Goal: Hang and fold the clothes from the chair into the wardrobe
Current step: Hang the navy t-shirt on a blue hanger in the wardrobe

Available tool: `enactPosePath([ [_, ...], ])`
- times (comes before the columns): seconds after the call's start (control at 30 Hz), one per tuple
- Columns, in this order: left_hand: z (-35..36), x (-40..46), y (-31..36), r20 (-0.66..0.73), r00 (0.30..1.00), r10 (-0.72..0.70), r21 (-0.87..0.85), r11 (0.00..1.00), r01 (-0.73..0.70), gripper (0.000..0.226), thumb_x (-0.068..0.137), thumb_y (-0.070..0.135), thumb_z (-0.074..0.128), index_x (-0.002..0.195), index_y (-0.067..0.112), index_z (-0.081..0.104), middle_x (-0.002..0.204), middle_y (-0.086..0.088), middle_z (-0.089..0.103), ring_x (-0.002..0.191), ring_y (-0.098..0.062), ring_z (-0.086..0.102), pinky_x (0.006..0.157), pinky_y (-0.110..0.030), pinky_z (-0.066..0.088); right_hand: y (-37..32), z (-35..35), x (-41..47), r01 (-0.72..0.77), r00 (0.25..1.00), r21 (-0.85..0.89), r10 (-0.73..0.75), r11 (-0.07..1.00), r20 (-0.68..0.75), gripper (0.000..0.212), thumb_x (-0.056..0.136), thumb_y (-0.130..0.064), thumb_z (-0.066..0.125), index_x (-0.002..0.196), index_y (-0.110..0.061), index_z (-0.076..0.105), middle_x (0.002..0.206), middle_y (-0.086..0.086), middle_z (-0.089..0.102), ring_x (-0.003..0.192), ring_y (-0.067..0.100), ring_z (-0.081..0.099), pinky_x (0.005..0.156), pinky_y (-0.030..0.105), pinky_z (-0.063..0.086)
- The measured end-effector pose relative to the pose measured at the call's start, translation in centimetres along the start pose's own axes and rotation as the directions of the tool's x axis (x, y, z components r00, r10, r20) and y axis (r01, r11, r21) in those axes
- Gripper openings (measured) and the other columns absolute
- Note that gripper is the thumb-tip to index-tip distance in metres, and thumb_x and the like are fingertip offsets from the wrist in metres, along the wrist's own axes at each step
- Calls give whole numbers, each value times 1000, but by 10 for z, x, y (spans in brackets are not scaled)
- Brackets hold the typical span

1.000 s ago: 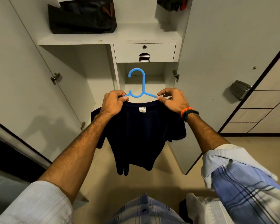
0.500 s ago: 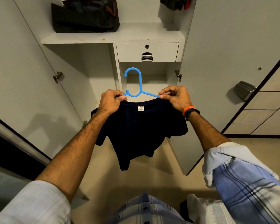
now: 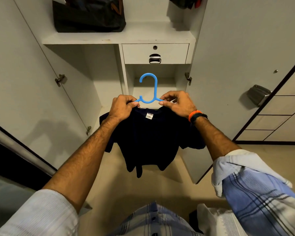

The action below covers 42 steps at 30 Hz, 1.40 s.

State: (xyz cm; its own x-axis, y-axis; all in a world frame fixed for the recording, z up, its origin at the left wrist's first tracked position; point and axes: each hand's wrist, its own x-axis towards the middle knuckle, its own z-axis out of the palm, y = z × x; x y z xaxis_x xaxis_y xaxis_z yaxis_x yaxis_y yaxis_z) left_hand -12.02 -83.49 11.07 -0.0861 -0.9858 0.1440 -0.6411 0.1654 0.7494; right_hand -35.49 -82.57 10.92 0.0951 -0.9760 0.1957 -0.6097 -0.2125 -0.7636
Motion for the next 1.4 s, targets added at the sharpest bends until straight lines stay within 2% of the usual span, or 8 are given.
enactPosePath([
  [0.23,-10,2,-14,30,998,46,20,999,-47,20,89,21,70,107,12,73,100,-1,72,96,-14,63,91,-27,49,14,-1,-4,11,994,143,5,990,-110,5,89,-17,71,93,-16,73,83,1,74,87,21,70,88,41,58],
  [0.4,-16,1,-23,-60,998,19,29,999,-17,19,92,22,67,106,12,76,99,1,74,94,-10,64,95,-27,50,15,-3,-3,0,995,160,15,987,-96,5,89,-18,71,94,-17,73,85,1,74,89,20,70,89,40,58],
  [0.5,-12,0,-16,-14,1000,11,-33,999,-11,25,89,25,71,112,16,73,100,3,73,94,-6,64,91,-20,47,14,-3,-3,-4,996,166,19,986,-91,4,89,-17,71,93,-17,73,84,-1,74,88,20,69,89,39,58],
  [0.6,-3,1,0,66,996,59,-1,998,-59,28,90,25,70,116,15,70,102,4,70,94,-7,60,88,-20,43,11,-3,-3,-6,996,184,23,983,-89,4,89,-16,71,93,-16,72,83,-1,73,86,16,68,89,35,58],
  [0.83,9,3,6,23,998,53,71,996,-54,16,95,27,63,88,16,71,75,11,64,80,-7,59,88,-31,49,11,2,-3,-15,998,89,20,996,-56,14,89,-23,72,100,-14,73,90,-4,70,88,14,62,84,27,52],
  [1.03,11,1,7,-9,999,48,10,999,-48,15,97,26,60,93,15,69,79,7,69,77,-2,60,88,-27,47,9,7,-6,37,982,49,-27,998,-186,16,91,-22,69,103,-12,75,90,-5,70,86,11,64,76,16,48],
  [1.27,0,9,5,-2,1000,27,-40,999,-27,12,96,27,61,93,19,70,82,4,71,84,-12,66,96,-37,52,-1,1,4,31,994,-39,-35,999,-104,19,95,-26,64,99,-10,73,88,1,71,80,10,59,68,9,40],
  [1.4,-9,8,2,-233,961,146,93,988,-127,25,88,26,71,110,15,66,109,-2,65,101,-15,57,94,-28,46,-15,8,12,60,981,-34,-65,998,-183,17,94,-26,65,95,-11,74,82,1,71,74,10,59,62,1,39],
])
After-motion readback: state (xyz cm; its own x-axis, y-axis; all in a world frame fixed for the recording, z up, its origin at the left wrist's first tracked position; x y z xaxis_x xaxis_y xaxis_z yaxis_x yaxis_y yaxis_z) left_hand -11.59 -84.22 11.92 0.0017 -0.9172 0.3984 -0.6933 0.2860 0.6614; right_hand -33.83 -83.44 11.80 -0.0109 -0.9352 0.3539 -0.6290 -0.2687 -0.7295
